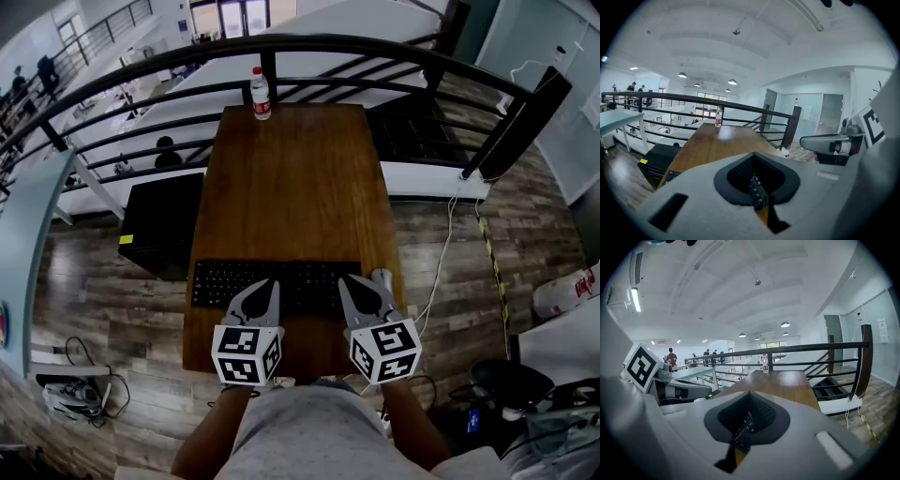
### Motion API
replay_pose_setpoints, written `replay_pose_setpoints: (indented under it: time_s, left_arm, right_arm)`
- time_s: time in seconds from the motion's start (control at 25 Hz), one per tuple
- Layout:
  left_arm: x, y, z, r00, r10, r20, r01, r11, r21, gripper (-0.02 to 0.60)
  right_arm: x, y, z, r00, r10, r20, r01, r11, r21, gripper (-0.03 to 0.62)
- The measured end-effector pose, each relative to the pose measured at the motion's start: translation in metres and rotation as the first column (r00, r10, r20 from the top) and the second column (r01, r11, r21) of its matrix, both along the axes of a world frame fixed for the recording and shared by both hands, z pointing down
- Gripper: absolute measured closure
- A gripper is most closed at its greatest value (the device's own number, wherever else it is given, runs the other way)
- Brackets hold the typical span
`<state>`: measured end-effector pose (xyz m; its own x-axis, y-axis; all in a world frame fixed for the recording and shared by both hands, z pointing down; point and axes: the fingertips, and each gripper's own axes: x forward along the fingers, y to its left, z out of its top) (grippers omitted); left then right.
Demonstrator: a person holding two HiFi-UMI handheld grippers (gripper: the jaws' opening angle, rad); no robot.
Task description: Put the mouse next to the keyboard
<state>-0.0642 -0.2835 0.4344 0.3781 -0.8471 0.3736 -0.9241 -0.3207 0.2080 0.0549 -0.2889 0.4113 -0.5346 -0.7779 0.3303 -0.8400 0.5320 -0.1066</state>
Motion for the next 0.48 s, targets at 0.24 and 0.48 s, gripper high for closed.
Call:
replay_pose_setpoints:
  time_s: [0.24, 0.48]
  left_arm:
    - [-0.001, 0.0005, 0.0032, 1.0, 0.012, -0.002, -0.012, 1.0, -0.005, 0.588]
    - [-0.0007, -0.0002, 0.0002, 1.0, 0.012, -0.005, -0.012, 1.0, -0.006, 0.588]
  right_arm:
    - [-0.0035, 0.0013, 0.0012, 1.0, -0.001, -0.003, 0.001, 1.0, 0.0, 0.583]
    - [-0.0058, 0.002, -0.0012, 1.0, -0.01, -0.008, 0.01, 1.0, -0.002, 0.583]
